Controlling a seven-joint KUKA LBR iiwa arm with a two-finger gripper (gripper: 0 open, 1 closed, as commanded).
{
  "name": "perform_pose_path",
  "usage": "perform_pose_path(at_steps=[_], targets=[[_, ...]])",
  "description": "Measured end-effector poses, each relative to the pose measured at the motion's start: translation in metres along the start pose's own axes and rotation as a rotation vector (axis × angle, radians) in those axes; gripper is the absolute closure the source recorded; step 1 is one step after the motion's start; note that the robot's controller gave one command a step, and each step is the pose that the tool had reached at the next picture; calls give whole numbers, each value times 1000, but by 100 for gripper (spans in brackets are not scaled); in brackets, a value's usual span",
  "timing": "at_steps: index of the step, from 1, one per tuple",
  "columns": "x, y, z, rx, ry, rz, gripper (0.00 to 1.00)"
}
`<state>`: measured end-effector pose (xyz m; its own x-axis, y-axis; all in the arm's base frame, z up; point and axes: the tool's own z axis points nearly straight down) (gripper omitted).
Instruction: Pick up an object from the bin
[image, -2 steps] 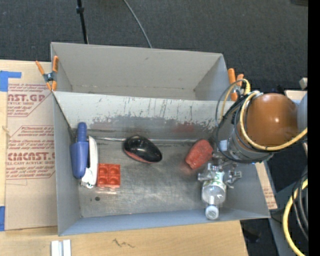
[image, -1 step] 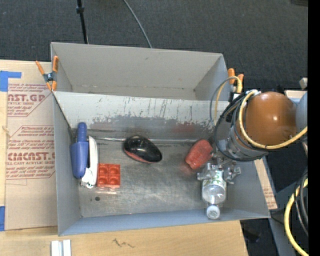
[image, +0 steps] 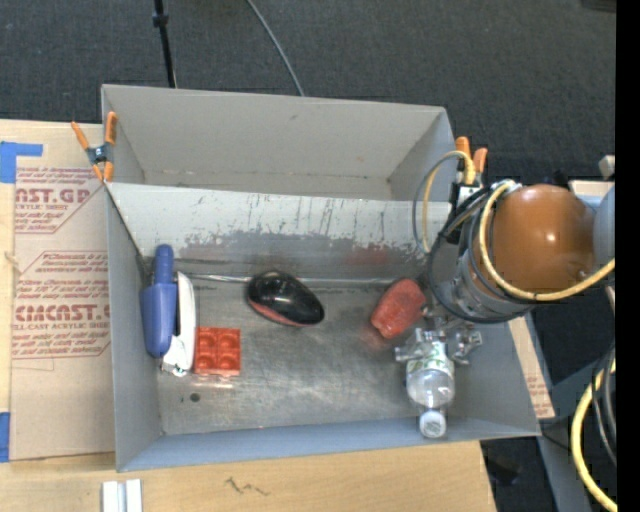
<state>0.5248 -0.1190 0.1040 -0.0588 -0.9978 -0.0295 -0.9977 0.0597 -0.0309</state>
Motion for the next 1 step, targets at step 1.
perform_pose_path(at_steps=[1], targets=[[1,-1,-1,8,2,-188,100]])
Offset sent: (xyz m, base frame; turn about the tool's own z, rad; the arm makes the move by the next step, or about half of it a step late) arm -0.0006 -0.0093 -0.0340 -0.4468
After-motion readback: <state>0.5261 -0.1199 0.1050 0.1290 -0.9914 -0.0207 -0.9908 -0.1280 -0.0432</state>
